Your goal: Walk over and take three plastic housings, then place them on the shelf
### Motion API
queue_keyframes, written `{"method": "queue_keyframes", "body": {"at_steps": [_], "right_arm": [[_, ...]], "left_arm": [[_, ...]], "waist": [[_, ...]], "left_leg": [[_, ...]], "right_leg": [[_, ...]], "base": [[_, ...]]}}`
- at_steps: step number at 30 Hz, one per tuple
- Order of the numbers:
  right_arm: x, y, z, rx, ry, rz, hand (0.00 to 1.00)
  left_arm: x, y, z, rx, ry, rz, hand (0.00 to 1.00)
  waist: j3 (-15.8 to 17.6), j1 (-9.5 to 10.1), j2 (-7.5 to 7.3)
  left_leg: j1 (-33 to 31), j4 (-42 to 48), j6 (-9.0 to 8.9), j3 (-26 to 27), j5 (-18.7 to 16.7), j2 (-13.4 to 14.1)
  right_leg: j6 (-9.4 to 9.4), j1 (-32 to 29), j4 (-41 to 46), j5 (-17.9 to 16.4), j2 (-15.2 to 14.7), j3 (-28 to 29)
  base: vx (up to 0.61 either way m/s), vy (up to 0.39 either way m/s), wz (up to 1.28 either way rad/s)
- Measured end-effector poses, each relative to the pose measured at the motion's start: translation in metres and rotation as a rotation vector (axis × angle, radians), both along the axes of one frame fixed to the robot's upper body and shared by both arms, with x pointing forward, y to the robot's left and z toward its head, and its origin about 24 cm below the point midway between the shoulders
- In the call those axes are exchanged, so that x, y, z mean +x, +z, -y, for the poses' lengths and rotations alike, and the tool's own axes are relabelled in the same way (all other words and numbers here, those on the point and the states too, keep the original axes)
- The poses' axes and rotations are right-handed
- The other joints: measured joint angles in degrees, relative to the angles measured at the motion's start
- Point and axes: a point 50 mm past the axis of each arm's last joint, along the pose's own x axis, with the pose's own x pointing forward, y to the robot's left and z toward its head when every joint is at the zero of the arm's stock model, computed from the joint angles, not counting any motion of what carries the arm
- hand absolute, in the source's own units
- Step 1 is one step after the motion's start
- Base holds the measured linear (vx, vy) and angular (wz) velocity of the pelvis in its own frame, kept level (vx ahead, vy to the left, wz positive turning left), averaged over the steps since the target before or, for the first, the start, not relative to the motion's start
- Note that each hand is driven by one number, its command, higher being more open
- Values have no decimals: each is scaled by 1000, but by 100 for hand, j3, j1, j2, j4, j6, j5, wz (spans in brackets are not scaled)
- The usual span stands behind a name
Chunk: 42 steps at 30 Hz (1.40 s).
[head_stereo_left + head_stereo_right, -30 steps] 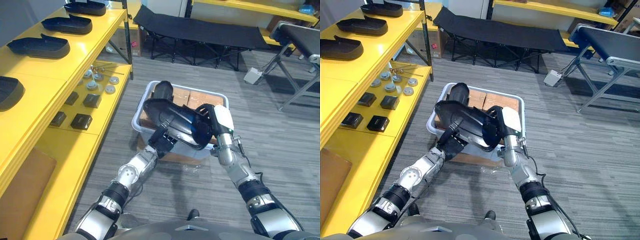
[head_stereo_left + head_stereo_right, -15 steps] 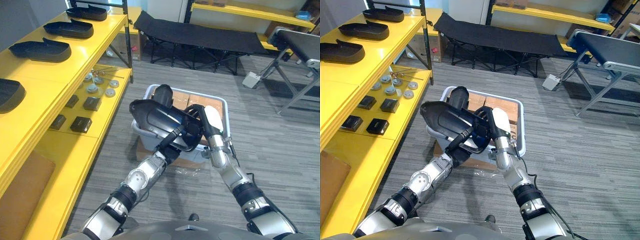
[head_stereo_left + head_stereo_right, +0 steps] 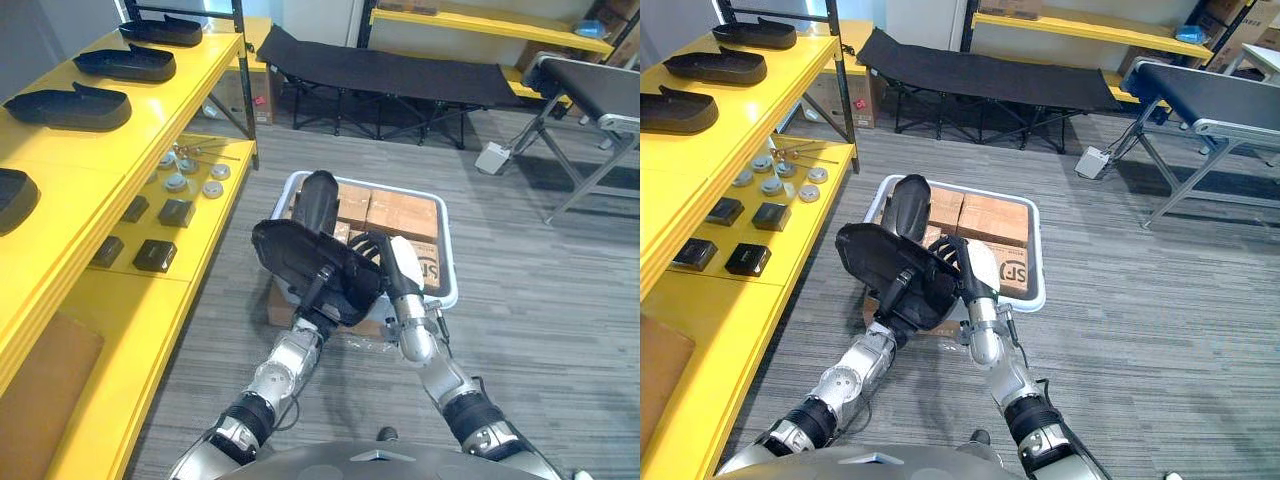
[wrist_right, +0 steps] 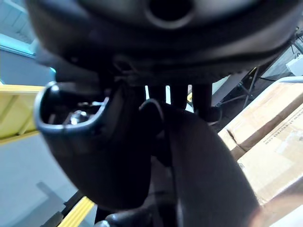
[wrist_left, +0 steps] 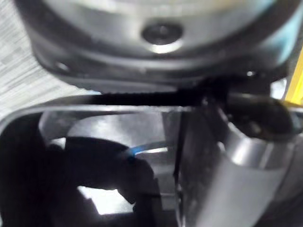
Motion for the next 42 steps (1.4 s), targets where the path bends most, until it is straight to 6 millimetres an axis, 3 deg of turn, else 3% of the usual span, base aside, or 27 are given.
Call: {"method": "queue_keyframes", "body": {"at_steps": [1, 2, 6, 10, 13, 18, 20, 24, 28, 31, 37, 42], "right_arm": [[-1, 0, -1, 8, -2, 3, 0], [-1, 0, -2, 11, -3, 6, 100], [-6, -1, -4, 78, -9, 17, 100], [-20, -8, -12, 228, -30, -41, 100], [-20, 1, -16, 353, -73, -28, 100], [-17, 19, -12, 482, -130, 19, 100], [-19, 17, -7, 522, -158, 6, 100], [-31, 2, 11, 584, -257, -68, 100], [-41, -8, 21, 642, -258, -141, 100], [-50, -17, 24, 715, -204, -233, 100], [-65, -27, 24, 728, -62, -368, 100], [-60, -11, 17, 778, 92, -327, 100]], "left_arm": [[0, -1, 0, -1, 8, 10, 0], [-1, -1, -1, -2, 10, 15, 0], [2, 2, -4, 23, 83, 69, 0], [13, 14, -24, 139, 249, 145, 0], [25, 37, -34, 270, 302, 245, 0], [38, 95, -54, 680, 411, 458, 0], [36, 105, -63, 768, 465, 482, 0], [19, 98, -98, 990, 603, 374, 0], [-8, 88, -124, 1132, 678, 272, 0], [-23, 93, -136, 1149, 706, 299, 0], [-37, 112, -140, 1169, 645, 477, 0], [-43, 123, -140, 1174, 584, 578, 0]], "waist": [[0, 0, 0], [0, -1, 0], [1, 1, 0], [2, 5, 5], [2, 9, 5], [-23, 4, 32], [-61, -3, 80], [-206, -5, 322], [-234, -1, 368], [-241, 17, 362], [-313, 60, 458], [-408, 204, 602]], "left_leg": [[0, -1, -1, 0, -3, 0], [0, -1, -1, 1, -3, 0], [5, -2, 3, 12, -10, 0], [93, -1, -3, 111, -54, 7], [98, 2, -3, 126, -61, 6], [113, 6, 27, 127, -48, -4], [117, 7, 33, 131, -56, -7], [117, 7, 24, 128, -80, -10], [114, 7, -4, 99, -118, -10], [109, 6, 2, 71, -128, -10], [50, 6, -6, -23, -133, -11], [-94, 12, -3, -364, -129, -37]], "right_leg": [[-2, 3, 0, -1, 0, 0], [-3, 4, 0, -2, 0, 0], [-6, 24, 1, -4, 0, 9], [-7, 24, 2, -6, -6, 94], [-6, 19, 2, -5, -11, 91], [-5, 12, 4, -6, -13, 71], [-5, 12, 4, -6, -14, 66], [-10, 18, 4, -16, -16, 13], [-38, 36, 3, -50, -18, -43], [-73, 56, 2, -105, -23, -84], [-64, 84, 2, -145, -25, -215], [-17, 218, 3, -160, -13, -569]], "base": [[0, 0, 0], [0, 0, 0], [0, 0, 0], [3, 9, -12], [2, 3, -1], [0, 0, 0], [0, 0, 0], [0, 0, 0], [-4, 4, 2], [-11, 10, 6], [9, 6, 8], [28, -3, 27]]}}
